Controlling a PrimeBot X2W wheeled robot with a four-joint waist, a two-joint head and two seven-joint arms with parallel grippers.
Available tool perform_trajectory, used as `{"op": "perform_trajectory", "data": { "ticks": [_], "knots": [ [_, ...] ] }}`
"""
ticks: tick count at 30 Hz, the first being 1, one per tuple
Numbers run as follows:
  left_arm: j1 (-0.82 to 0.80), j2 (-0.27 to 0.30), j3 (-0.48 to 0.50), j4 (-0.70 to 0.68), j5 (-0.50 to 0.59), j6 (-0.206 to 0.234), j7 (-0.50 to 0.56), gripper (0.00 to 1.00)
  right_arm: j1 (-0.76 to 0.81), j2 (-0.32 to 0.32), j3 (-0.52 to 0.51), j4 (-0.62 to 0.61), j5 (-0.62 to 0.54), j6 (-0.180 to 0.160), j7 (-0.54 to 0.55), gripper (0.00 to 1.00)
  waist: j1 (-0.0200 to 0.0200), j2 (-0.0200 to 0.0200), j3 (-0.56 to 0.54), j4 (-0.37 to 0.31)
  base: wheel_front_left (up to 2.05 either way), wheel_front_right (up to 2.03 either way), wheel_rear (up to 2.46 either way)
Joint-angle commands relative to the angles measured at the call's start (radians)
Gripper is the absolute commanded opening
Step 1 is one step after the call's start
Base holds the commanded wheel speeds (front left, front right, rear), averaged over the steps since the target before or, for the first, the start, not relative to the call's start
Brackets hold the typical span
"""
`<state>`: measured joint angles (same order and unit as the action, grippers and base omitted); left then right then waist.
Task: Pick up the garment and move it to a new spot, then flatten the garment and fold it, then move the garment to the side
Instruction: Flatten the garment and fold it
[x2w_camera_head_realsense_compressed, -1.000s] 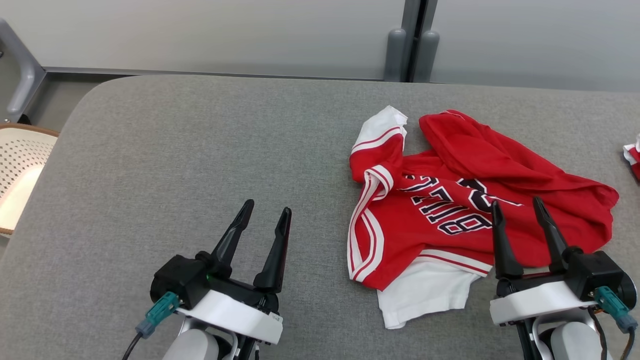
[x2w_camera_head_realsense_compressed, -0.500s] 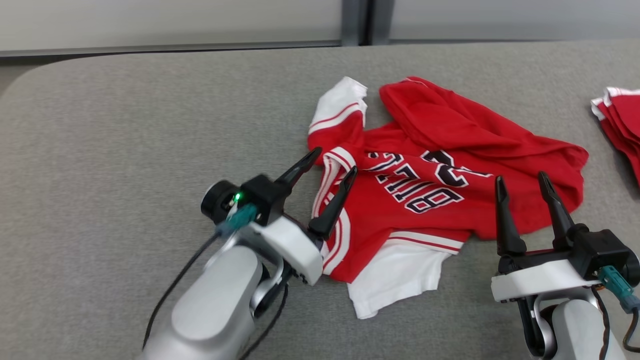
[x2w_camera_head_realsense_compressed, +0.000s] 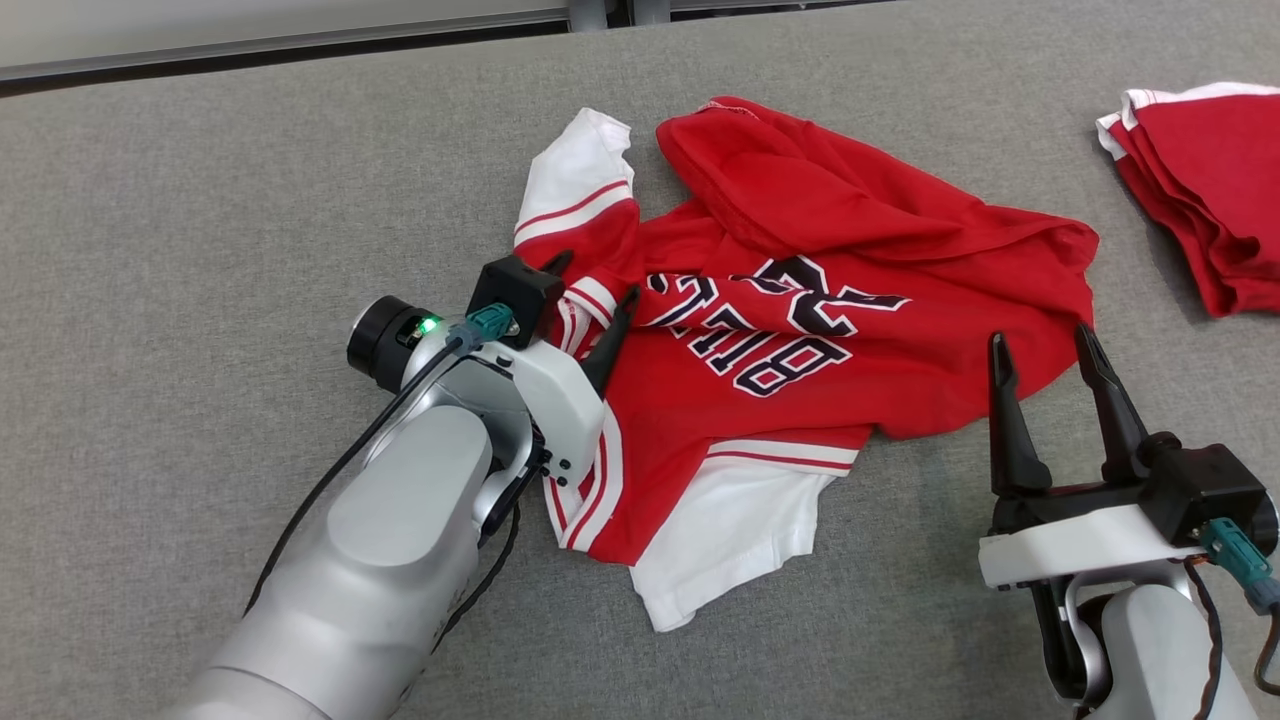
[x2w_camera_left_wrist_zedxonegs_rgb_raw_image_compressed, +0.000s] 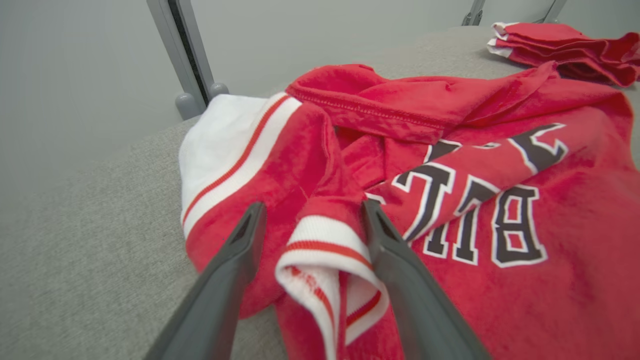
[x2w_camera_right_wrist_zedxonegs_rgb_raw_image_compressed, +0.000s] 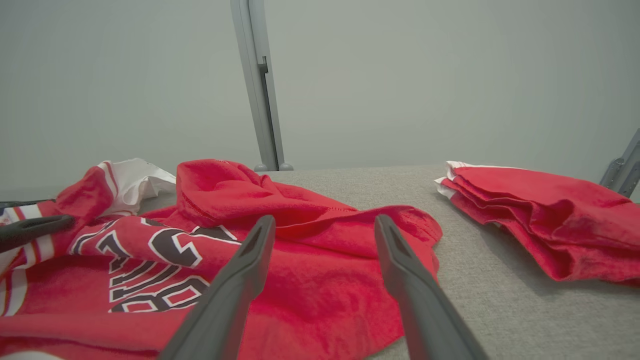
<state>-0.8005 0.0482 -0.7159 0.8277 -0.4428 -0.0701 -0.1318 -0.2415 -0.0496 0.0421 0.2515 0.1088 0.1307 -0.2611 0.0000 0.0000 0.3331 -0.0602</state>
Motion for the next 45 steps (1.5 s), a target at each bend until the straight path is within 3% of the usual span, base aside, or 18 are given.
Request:
{"op": "perform_trajectory", "data": {
  "ticks": [1,5,10,12,13,17,25,26,27,28,29,38,45],
  "knots": [
    [-0.024,0.005,-0.007,0.011,-0.012,-0.006,-0.001,0.0,-0.004,-0.002,-0.002,0.002,0.002,0.0,-0.005,1.0,0.0,0.0,0.0,0.0,0.0,0.0,0.0],
    [-0.066,0.012,0.003,0.04,-0.024,0.002,-0.024,0.0,-0.008,-0.002,-0.008,0.005,0.003,0.0,-0.005,1.0,0.0,0.0,-0.001,0.007,0.0,0.0,0.0],
    [-0.14,0.075,0.043,0.077,-0.032,0.017,-0.049,0.0,-0.016,-0.002,0.0,0.007,0.004,0.0,-0.005,1.0,0.0,0.0,-0.001,0.017,0.0,0.0,0.0],
    [-0.155,0.093,0.048,0.085,-0.033,0.013,-0.046,0.0,-0.019,-0.002,0.003,0.007,0.006,0.0,-0.005,1.0,0.0,0.0,0.0,0.018,0.0,0.0,0.0],
    [-0.189,0.135,0.055,0.101,-0.028,0.006,-0.037,0.0,-0.025,-0.002,0.01,0.007,0.009,0.0,-0.005,1.0,0.0,0.0,0.002,0.02,0.0,0.0,0.0],
    [-0.268,0.213,0.072,0.137,-0.033,-0.013,-0.009,0.0,-0.041,-0.002,0.029,0.011,0.015,0.0,-0.005,1.0,0.0,0.0,0.011,0.016,0.0,0.0,0.0],
    [-0.364,0.274,0.075,0.205,-0.058,-0.047,0.03,0.0,-0.076,-0.003,0.076,0.022,0.031,0.0,-0.005,1.0,0.0,0.0,0.026,-0.005,0.0,0.0,0.0],
    [-0.373,0.279,0.068,0.215,-0.051,-0.05,0.028,0.55,-0.08,-0.002,0.079,0.024,0.032,0.0,-0.005,1.0,0.0,0.0,0.028,-0.007,0.0,0.0,0.0],
    [-0.381,0.279,0.067,0.227,-0.052,-0.049,0.022,0.8,-0.083,-0.002,0.081,0.025,0.033,0.0,-0.005,1.0,0.0,0.0,0.03,-0.007,0.0,0.0,0.0],
    [-0.388,0.278,0.075,0.237,-0.061,-0.047,0.011,0.8,-0.087,-0.002,0.081,0.026,0.033,0.0,-0.005,1.0,0.0,0.0,0.032,-0.007,0.0,0.0,0.0],
    [-0.392,0.274,0.079,0.246,-0.062,-0.037,-0.002,1.0,-0.089,-0.002,0.08,0.029,0.032,0.0,-0.005,1.0,0.0,0.0,0.034,-0.005,0.0,0.0,0.0],
    [-0.337,0.215,0.132,0.224,-0.106,-0.013,-0.126,1.0,-0.102,-0.003,0.036,0.03,-0.006,0.0,-0.005,1.0,0.0,0.0,0.003,0.083,0.0,0.0,0.0],
    [-0.133,0.194,0.247,-0.054,-0.112,0.018,-0.133,1.0,-0.085,-0.002,-0.003,0.016,-0.031,0.0,-0.004,1.0,0.0,0.0,-0.065,0.181,0.0,0.0,0.0]
  ]
}}
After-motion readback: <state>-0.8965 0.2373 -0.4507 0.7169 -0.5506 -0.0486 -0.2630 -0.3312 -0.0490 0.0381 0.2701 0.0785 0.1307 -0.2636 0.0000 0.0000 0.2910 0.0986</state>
